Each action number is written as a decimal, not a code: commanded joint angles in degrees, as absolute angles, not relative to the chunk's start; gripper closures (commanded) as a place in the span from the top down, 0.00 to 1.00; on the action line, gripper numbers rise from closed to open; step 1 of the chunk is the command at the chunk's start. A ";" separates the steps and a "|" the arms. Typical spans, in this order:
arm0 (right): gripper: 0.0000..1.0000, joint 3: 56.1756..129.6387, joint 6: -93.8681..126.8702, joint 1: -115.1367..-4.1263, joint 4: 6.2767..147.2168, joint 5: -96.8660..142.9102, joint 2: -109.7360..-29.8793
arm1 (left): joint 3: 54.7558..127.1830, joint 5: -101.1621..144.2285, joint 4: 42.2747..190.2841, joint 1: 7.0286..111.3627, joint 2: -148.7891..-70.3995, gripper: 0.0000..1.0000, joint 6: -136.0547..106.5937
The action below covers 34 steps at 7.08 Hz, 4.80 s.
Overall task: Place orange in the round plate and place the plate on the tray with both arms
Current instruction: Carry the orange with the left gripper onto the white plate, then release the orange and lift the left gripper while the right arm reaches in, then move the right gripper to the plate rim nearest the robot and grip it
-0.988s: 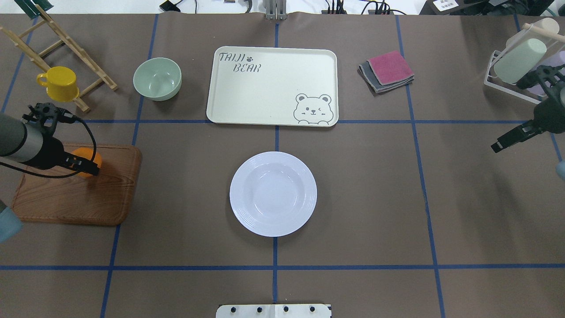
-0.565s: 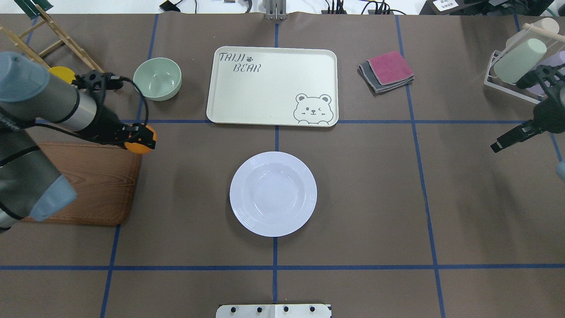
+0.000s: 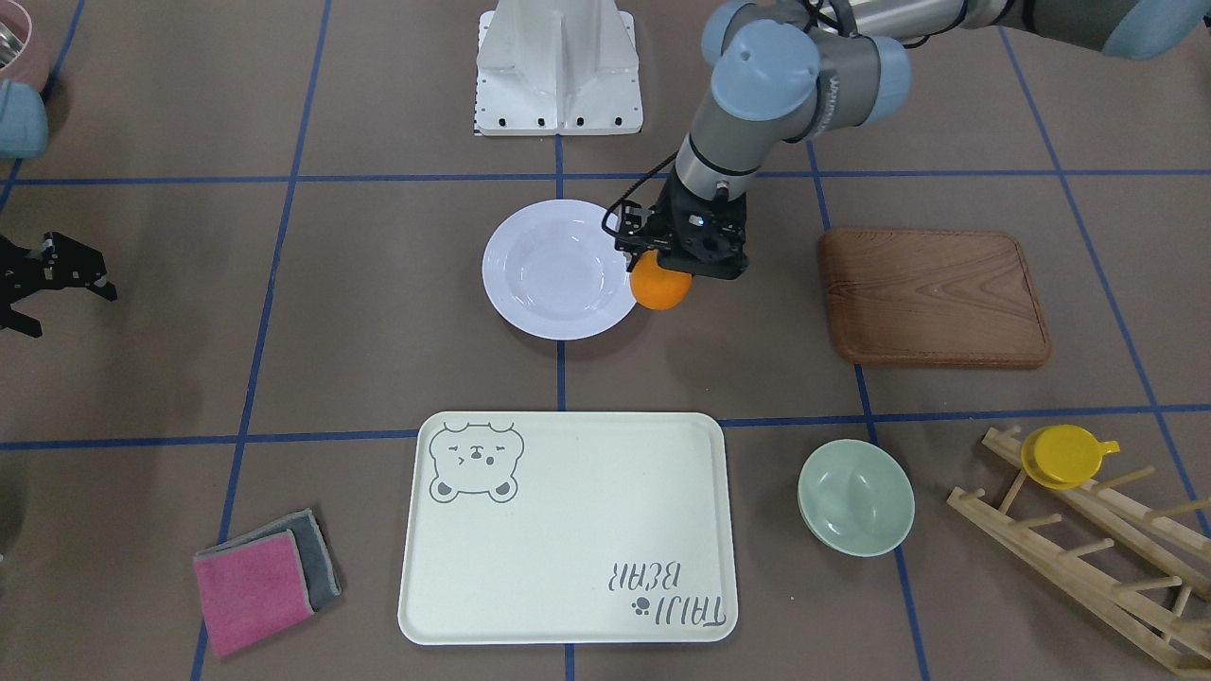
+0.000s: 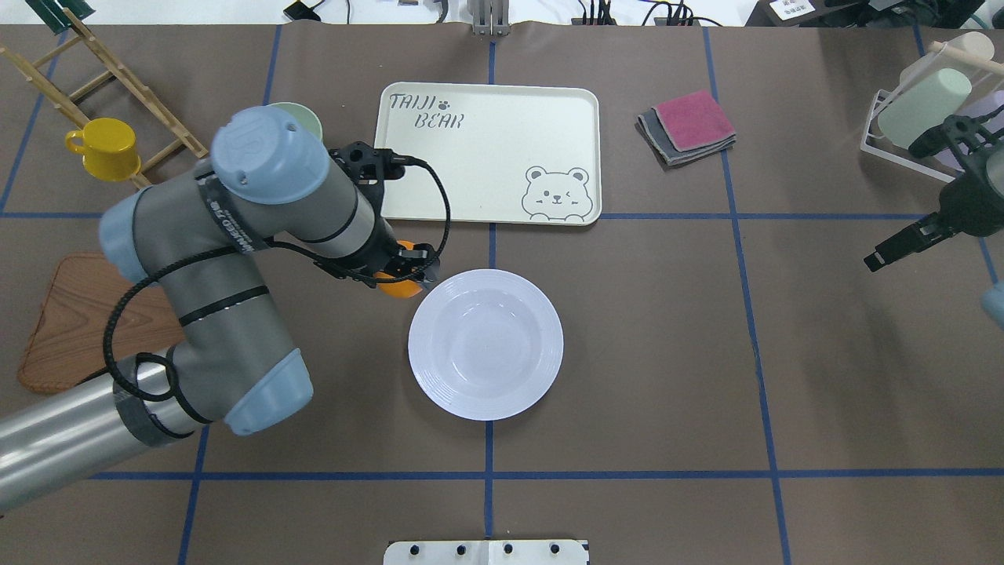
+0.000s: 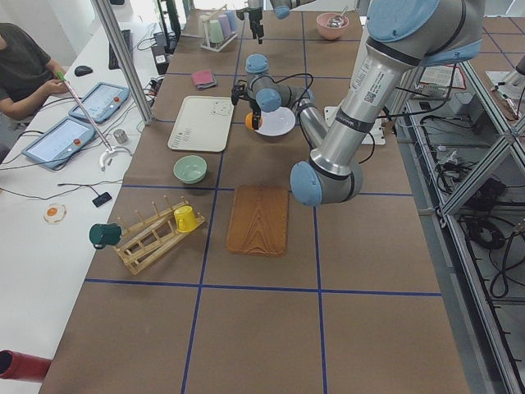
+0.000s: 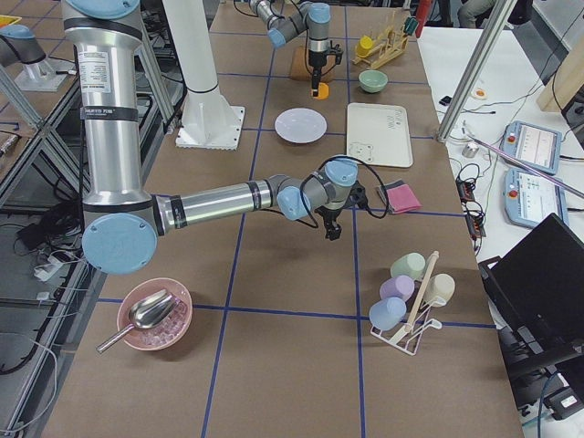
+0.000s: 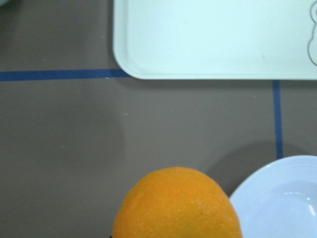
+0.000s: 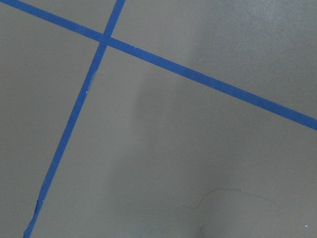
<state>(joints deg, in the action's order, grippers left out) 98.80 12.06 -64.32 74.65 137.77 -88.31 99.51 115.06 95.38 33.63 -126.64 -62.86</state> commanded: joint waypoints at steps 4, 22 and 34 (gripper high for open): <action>1.00 98.35 12.74 -63.19 74.79 137.90 -85.09 | 86.76 105.75 90.70 25.66 -140.43 0.00 -62.75; 0.99 96.06 89.65 -38.01 44.63 106.75 -69.69 | 107.32 107.49 91.05 37.25 -118.93 1.00 -52.66; 0.89 89.74 113.73 -13.54 9.58 70.84 -76.46 | 105.12 107.58 91.23 38.41 -118.39 1.00 -50.62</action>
<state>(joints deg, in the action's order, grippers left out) 89.90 113.69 -13.76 9.58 71.02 -76.40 105.10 107.58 91.23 38.41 -118.40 -50.61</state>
